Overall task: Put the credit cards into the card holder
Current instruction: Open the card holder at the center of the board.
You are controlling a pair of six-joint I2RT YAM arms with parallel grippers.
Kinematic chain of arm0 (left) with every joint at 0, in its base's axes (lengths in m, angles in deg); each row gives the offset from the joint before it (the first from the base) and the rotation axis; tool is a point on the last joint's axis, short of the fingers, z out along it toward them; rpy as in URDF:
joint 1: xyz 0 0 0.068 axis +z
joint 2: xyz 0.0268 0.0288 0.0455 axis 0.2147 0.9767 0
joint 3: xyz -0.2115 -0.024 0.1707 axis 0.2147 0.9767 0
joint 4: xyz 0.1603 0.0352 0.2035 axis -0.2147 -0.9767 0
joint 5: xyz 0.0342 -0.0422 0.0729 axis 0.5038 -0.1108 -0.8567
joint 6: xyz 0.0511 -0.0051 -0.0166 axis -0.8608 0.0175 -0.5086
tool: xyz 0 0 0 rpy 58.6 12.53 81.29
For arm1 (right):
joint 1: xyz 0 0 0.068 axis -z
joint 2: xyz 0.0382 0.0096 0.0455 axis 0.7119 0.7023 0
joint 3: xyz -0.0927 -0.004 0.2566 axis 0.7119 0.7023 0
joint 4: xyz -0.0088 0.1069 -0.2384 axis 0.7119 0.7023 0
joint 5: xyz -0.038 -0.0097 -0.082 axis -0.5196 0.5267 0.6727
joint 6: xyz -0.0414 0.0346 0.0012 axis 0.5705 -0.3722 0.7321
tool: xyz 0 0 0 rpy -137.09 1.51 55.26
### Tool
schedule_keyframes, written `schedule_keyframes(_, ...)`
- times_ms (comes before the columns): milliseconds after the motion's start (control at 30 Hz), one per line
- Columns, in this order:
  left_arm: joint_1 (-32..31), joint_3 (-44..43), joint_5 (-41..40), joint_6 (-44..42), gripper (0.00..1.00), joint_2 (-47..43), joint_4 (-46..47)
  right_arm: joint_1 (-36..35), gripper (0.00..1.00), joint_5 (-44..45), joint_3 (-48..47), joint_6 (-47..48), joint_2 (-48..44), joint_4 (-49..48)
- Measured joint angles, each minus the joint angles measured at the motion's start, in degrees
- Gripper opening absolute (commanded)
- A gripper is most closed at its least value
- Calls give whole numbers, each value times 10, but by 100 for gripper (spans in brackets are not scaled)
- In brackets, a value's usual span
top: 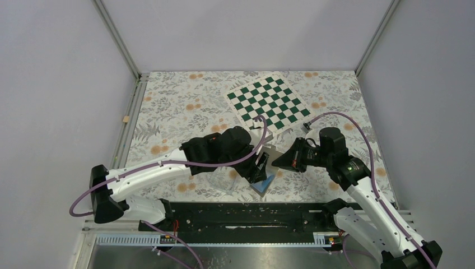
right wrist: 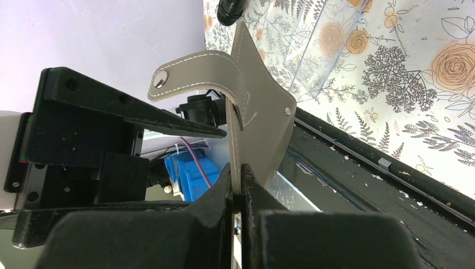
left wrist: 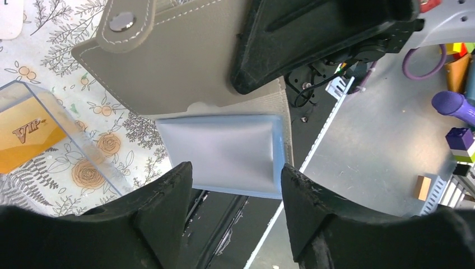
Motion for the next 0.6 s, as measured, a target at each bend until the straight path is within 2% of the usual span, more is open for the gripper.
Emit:
schedule_keyframes(433,-6,-1,-6,-10,58,25,-14,0,0,0,0,6,7,2)
schedule_keyframes(600,-8,-5,-8,-15,52,31,-23,0,0,0,0,6,8,2)
